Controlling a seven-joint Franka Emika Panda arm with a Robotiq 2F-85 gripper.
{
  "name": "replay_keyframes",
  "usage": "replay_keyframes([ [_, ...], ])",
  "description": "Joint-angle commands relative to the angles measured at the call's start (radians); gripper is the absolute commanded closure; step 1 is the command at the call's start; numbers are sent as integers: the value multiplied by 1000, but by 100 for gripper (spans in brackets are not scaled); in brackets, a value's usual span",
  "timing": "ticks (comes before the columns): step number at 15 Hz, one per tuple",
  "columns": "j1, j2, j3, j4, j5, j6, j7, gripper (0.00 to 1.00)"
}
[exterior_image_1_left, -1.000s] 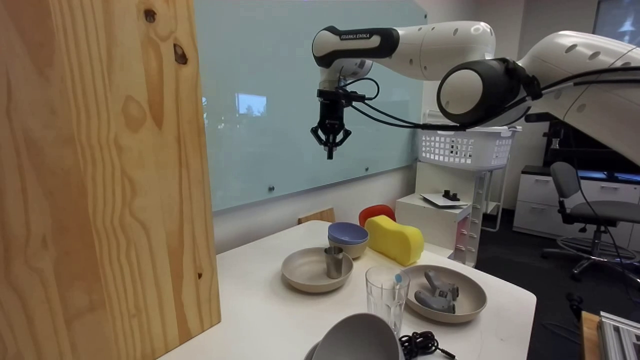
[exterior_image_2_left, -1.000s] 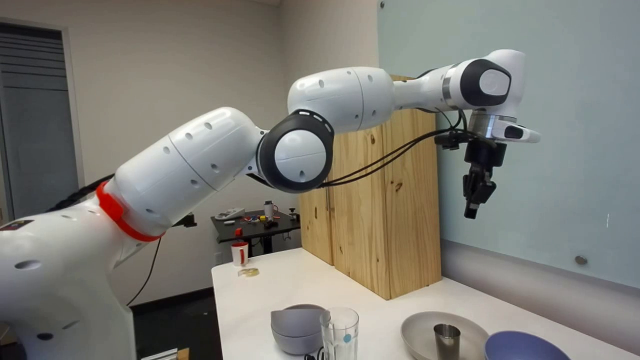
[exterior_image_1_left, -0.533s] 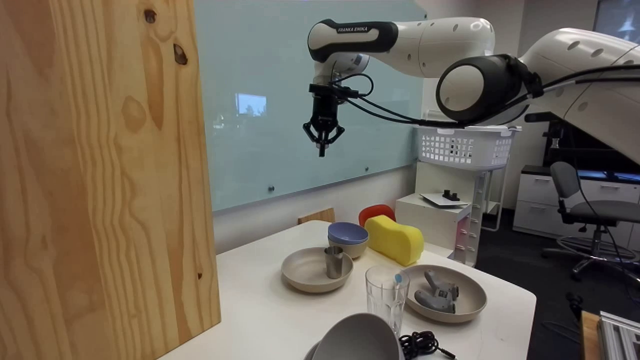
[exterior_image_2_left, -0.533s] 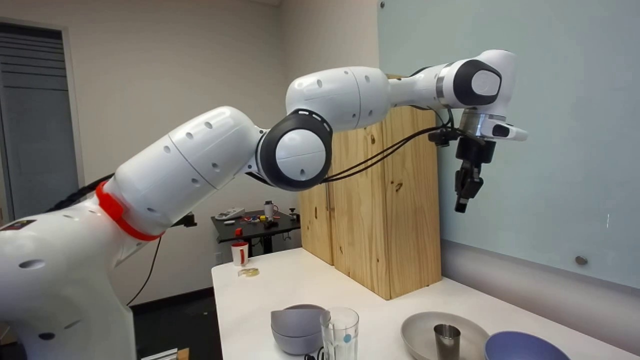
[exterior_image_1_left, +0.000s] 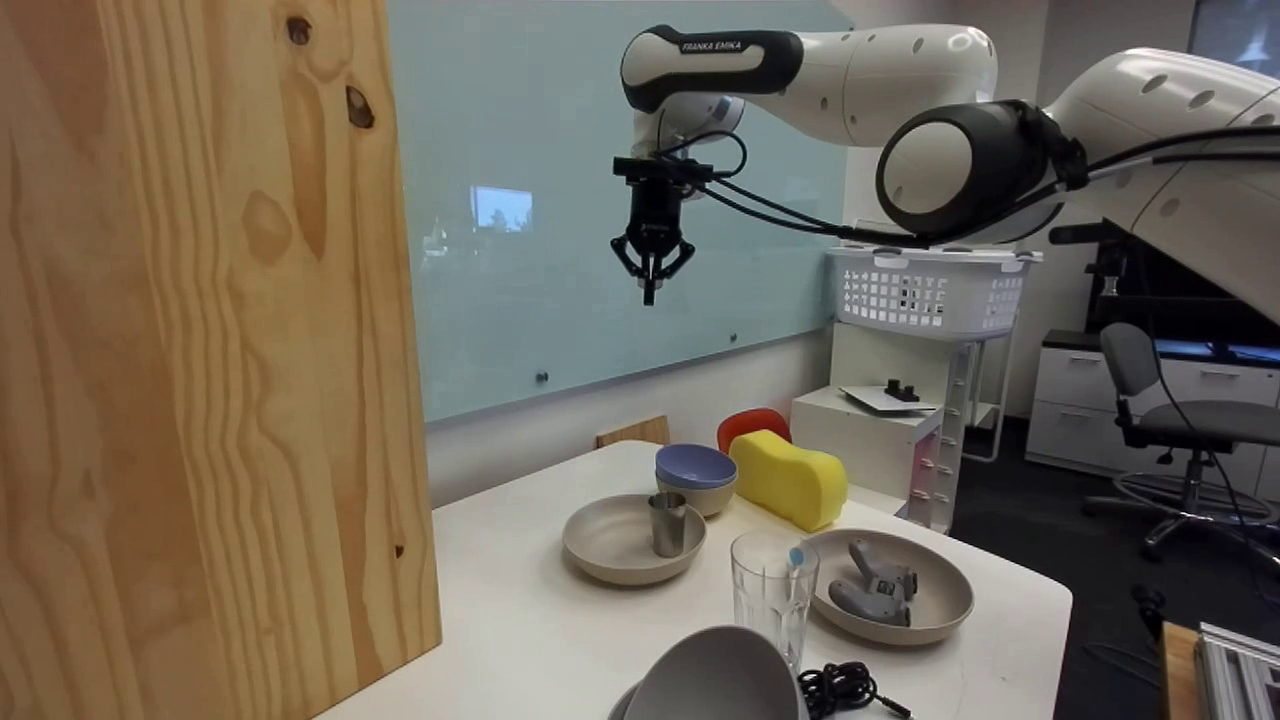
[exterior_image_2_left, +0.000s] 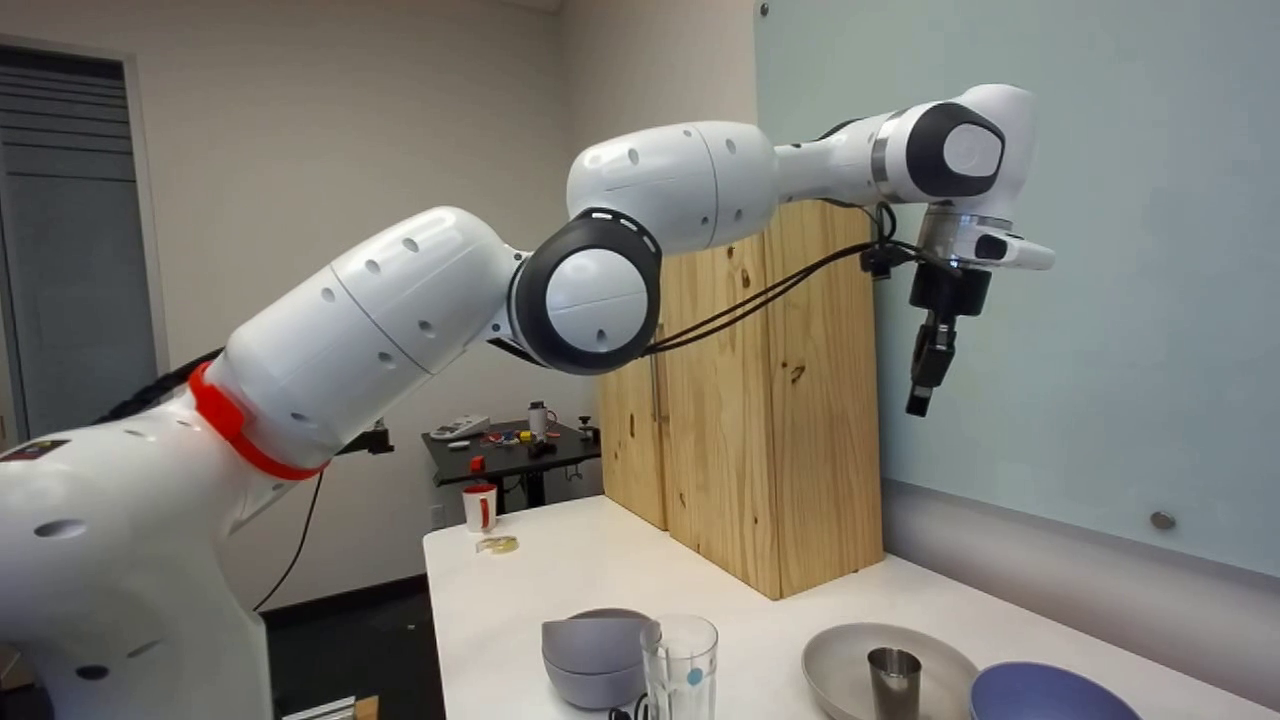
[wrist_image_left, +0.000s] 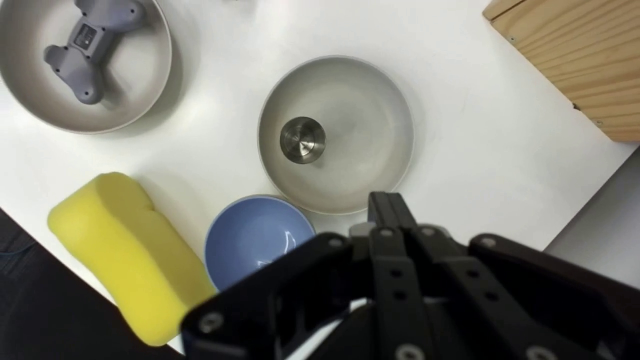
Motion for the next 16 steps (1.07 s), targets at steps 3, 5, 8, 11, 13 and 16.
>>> replay_keyframes([
  [3, -34, -24, 10, -41, 62, -94, 86, 100],
  [5, -16, -20, -48, -17, -12, -106, 141, 100],
  [8, -38, -34, -56, -28, -25, -220, 114, 100],
  [11, -46, -49, -73, -40, -62, -395, 28, 100],
  [13, -46, -52, -97, -38, -97, -519, 14, 100],
  [16, -23, -126, -132, -254, -199, -483, -56, 100],
])
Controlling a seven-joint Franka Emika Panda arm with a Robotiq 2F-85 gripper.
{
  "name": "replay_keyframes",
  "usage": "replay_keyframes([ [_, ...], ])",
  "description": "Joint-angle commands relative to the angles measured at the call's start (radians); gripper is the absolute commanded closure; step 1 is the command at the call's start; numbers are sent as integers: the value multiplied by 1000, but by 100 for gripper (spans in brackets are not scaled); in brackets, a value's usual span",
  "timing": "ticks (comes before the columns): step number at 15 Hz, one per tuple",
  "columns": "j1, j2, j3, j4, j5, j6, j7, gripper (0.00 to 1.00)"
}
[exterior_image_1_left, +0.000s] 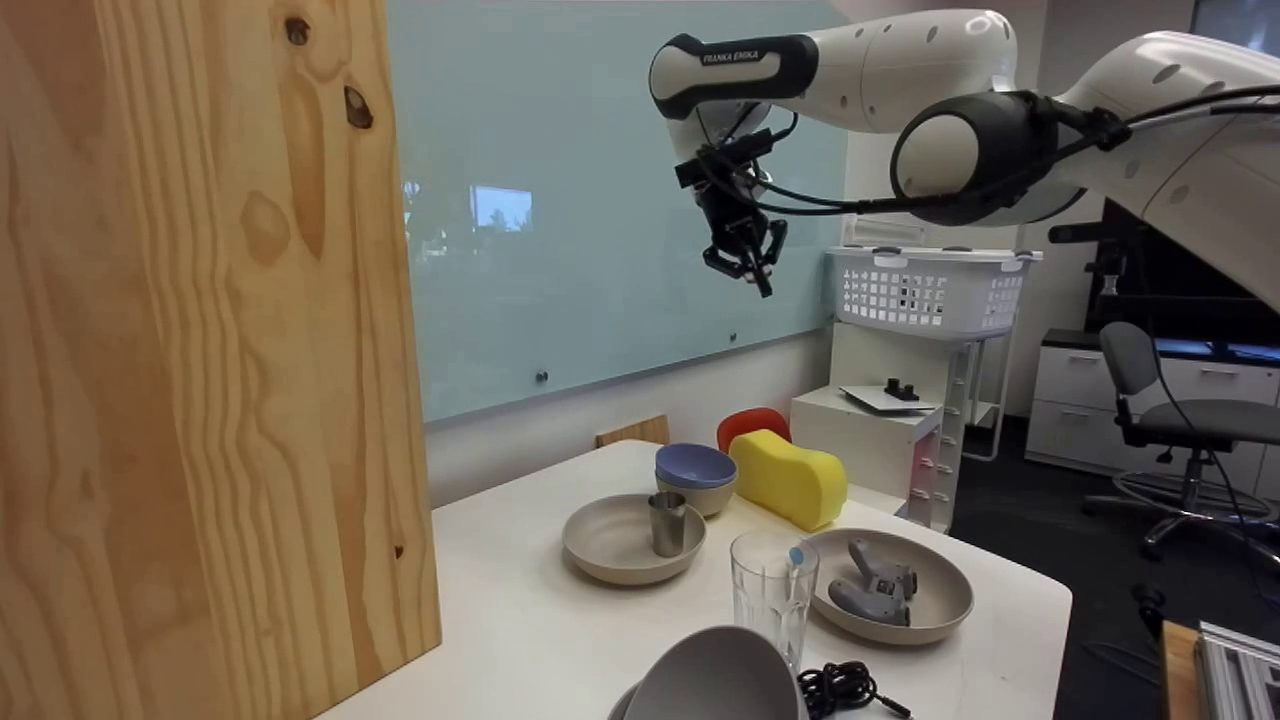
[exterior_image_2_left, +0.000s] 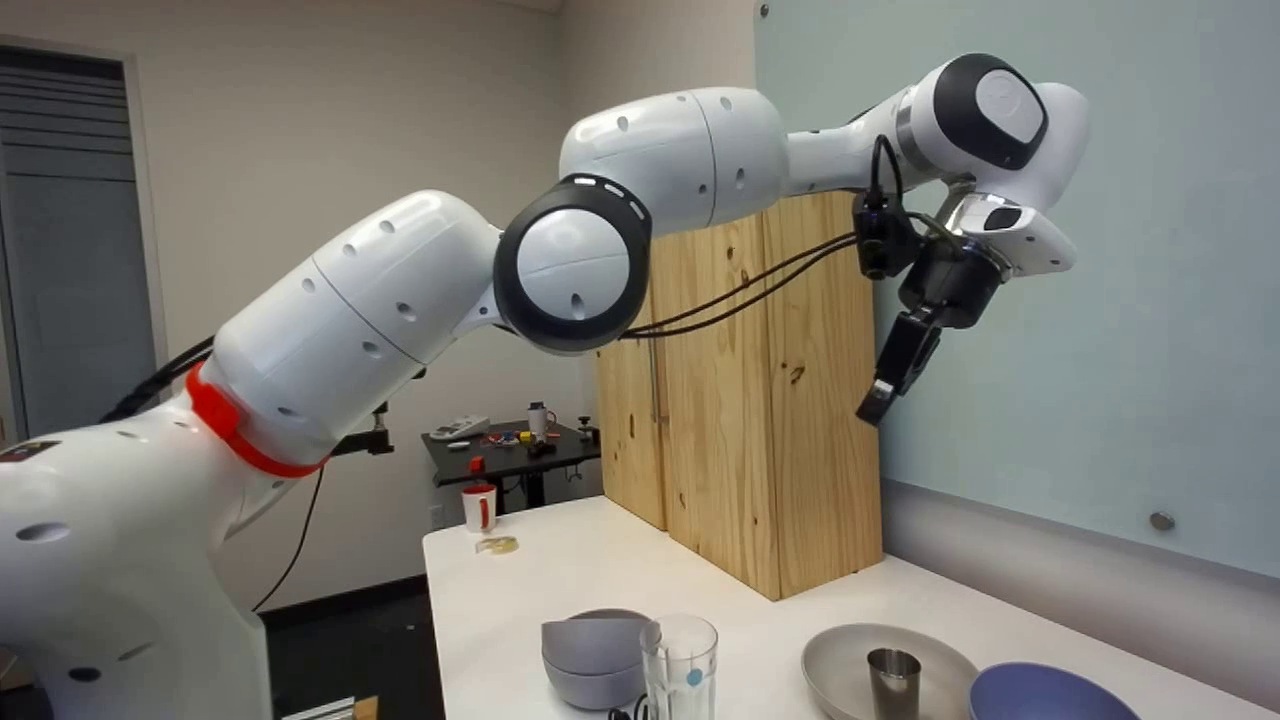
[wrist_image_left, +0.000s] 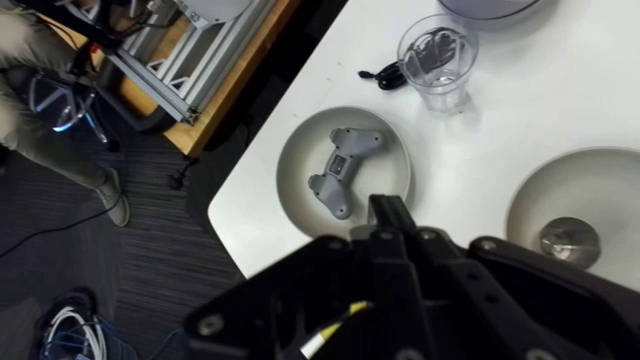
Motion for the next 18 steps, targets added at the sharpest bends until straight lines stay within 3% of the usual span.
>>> replay_keyframes([
  [1, 44, -97, -70, -234, -136, -7, -109, 100],
  [2, 63, -93, -101, -231, -193, -13, -129, 100],
  [5, 91, -137, -97, -319, -389, 142, -224, 100],
  [8, 83, -214, -58, -433, -427, 394, -184, 100],
  [13, 32, -328, 6, -617, -294, 760, -118, 100],
  [18, -24, -431, 49, -813, -73, 971, -135, 100],
])
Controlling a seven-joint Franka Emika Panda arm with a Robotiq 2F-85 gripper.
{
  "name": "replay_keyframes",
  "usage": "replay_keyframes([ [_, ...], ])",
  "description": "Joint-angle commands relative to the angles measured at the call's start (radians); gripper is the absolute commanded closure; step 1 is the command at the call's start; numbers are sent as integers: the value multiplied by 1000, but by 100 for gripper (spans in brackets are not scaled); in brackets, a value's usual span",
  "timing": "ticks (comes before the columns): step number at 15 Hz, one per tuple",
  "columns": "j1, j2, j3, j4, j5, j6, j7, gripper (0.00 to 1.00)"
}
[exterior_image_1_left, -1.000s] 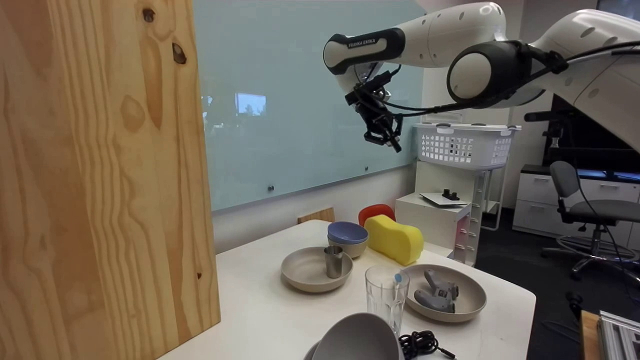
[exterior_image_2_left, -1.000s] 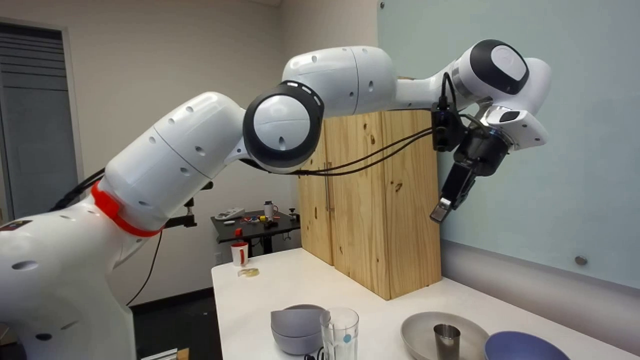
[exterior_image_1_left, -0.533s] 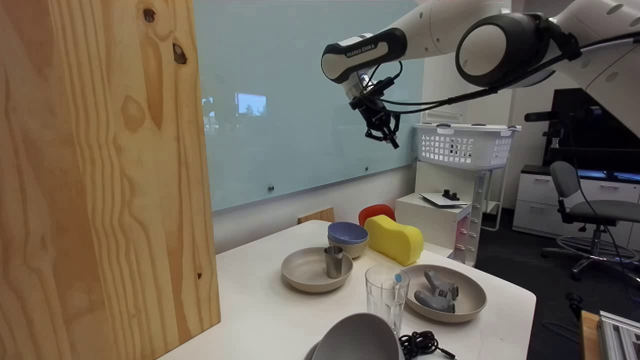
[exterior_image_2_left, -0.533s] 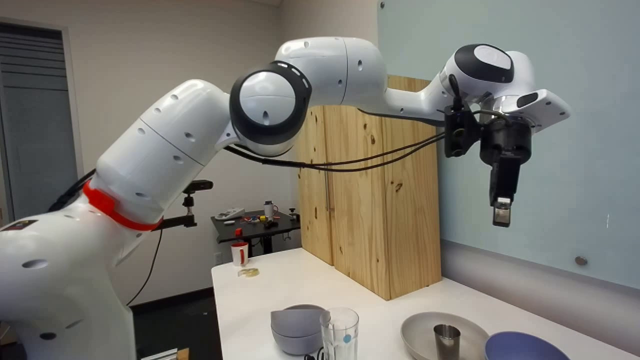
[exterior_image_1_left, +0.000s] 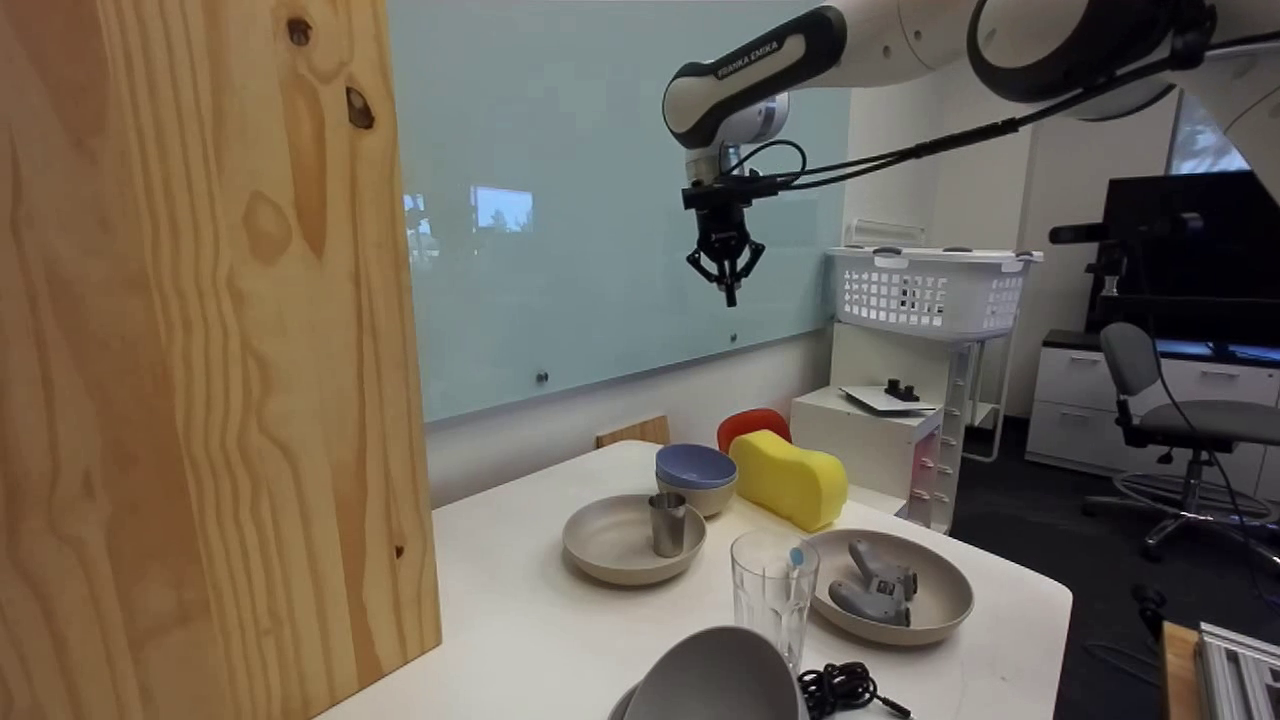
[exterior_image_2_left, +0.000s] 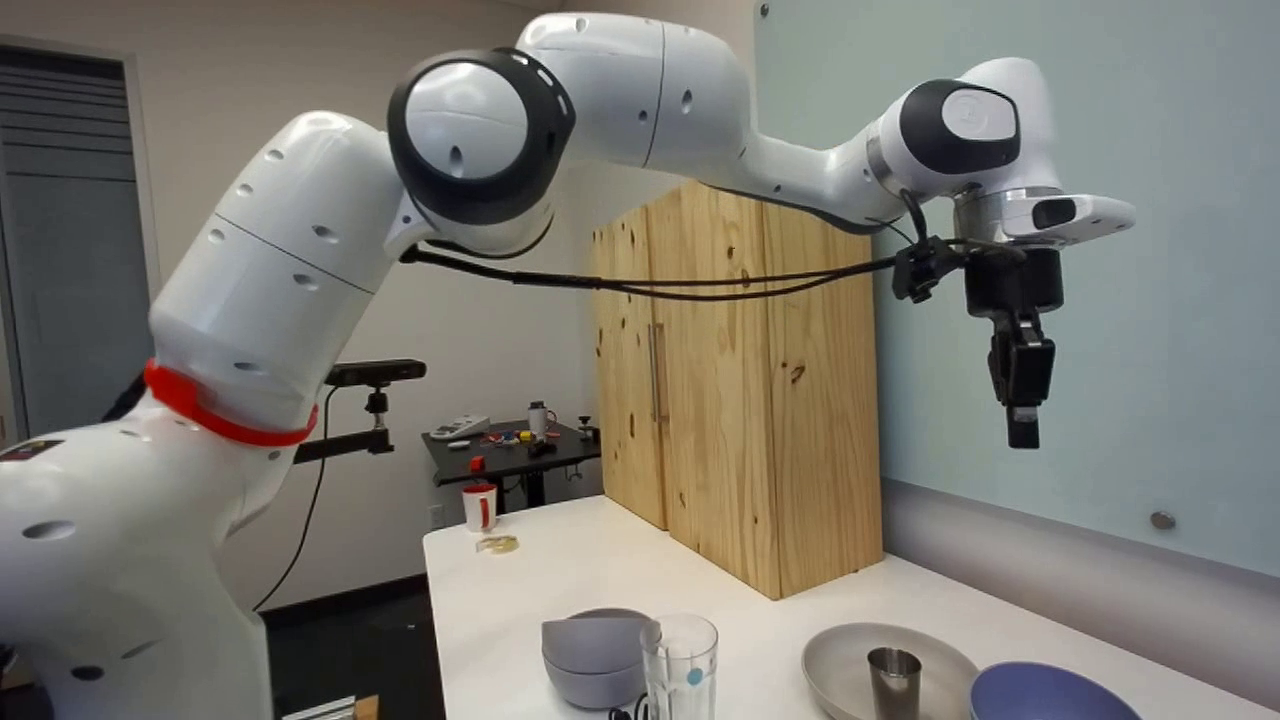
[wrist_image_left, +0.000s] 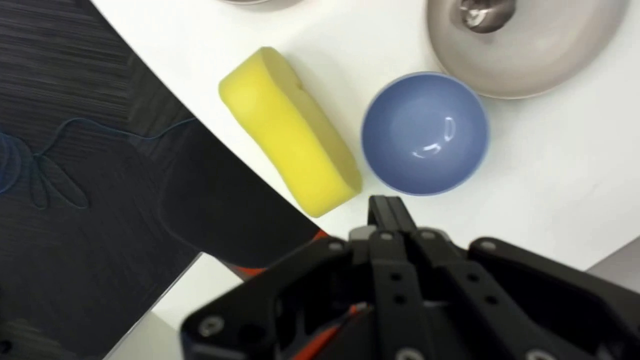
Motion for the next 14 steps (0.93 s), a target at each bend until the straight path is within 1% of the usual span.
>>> replay_keyframes([
  [1, -53, -125, 46, -238, 166, 145, -3, 100],
  [3, -59, -167, 43, -320, 218, 165, -10, 100],
  [5, -59, -212, 42, -404, 248, 186, -27, 100],
  [6, -22, -232, -7, -441, 298, 186, -44, 100],
  [7, -20, -256, -7, -483, 332, 181, -58, 100],
  [9, -6, -304, -21, -568, 365, 183, -82, 100],
  [14, 25, -419, -61, -791, 330, 195, -102, 100],
])
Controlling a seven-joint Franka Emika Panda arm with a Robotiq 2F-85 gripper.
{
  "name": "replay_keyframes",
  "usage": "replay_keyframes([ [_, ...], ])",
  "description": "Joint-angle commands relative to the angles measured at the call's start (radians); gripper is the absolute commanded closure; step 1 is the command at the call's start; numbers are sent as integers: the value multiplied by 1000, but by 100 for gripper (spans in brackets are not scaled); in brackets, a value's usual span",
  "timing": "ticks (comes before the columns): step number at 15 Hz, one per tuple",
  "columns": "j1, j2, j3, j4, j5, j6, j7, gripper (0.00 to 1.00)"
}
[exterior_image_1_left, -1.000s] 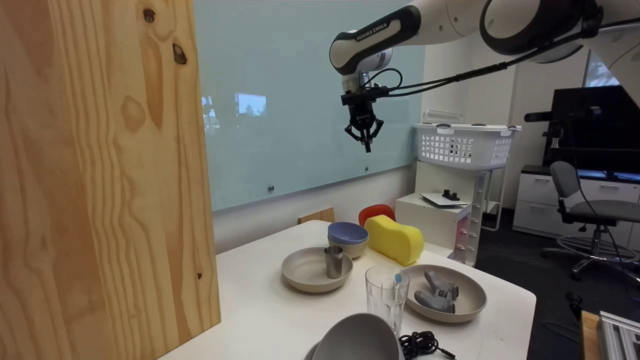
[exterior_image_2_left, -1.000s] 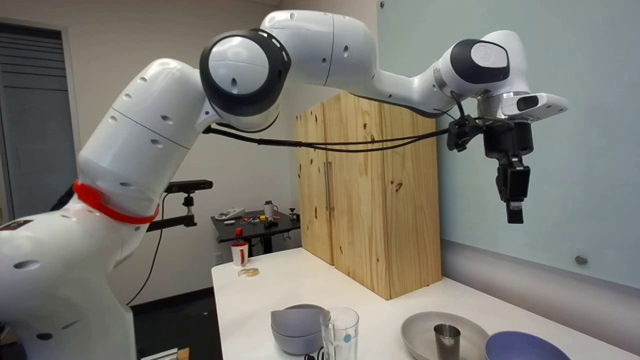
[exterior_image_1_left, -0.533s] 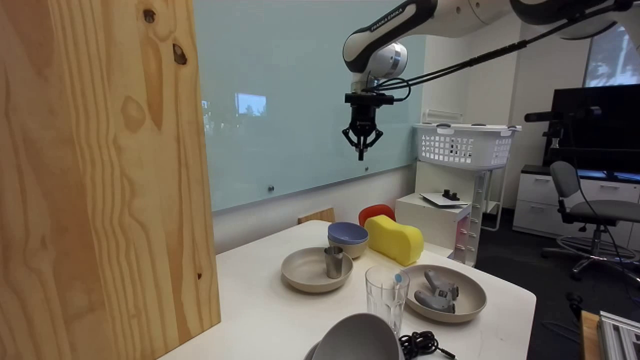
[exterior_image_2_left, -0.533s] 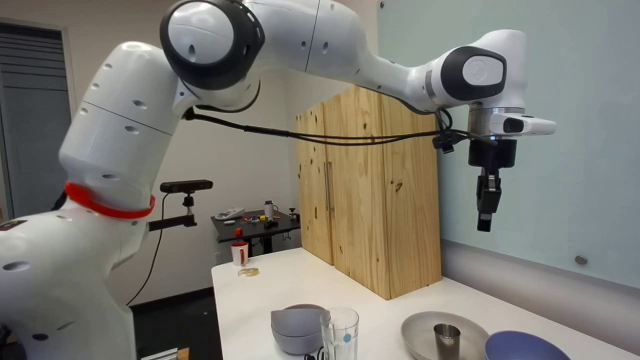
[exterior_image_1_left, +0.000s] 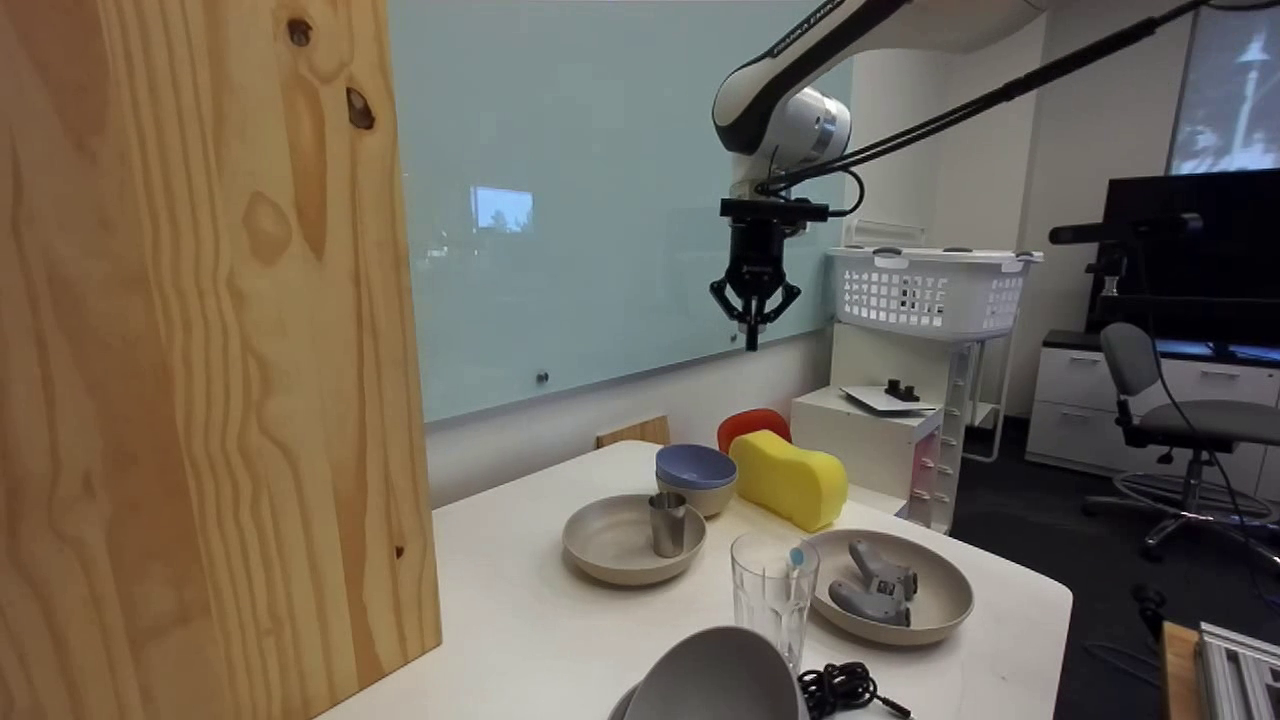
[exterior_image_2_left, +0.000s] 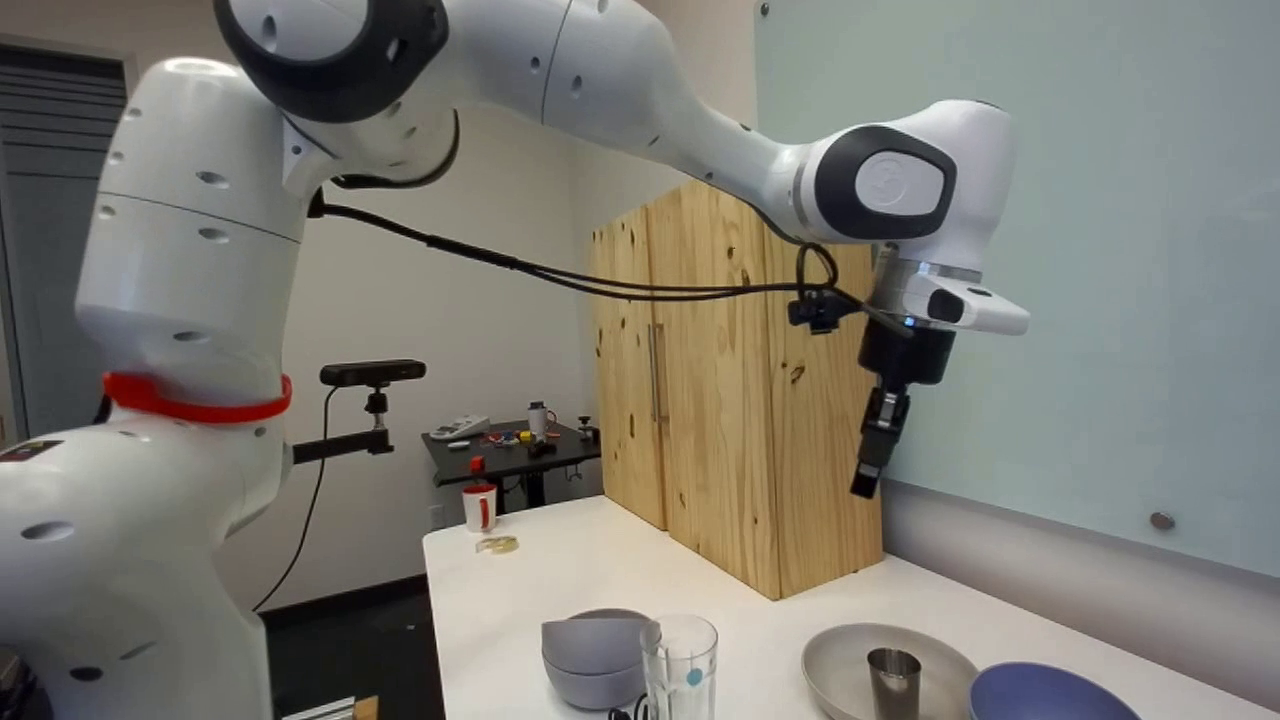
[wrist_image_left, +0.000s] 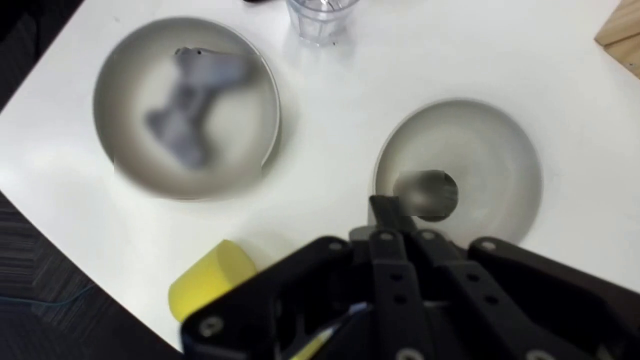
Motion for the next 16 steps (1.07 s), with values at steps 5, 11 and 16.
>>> replay_keyframes([
  [5, 22, -214, -78, -442, -130, 214, -116, 100],
  [11, -56, -290, -178, -728, -300, 441, -291, 100],
  [16, -163, -197, -294, -670, -337, 528, -569, 100],
])
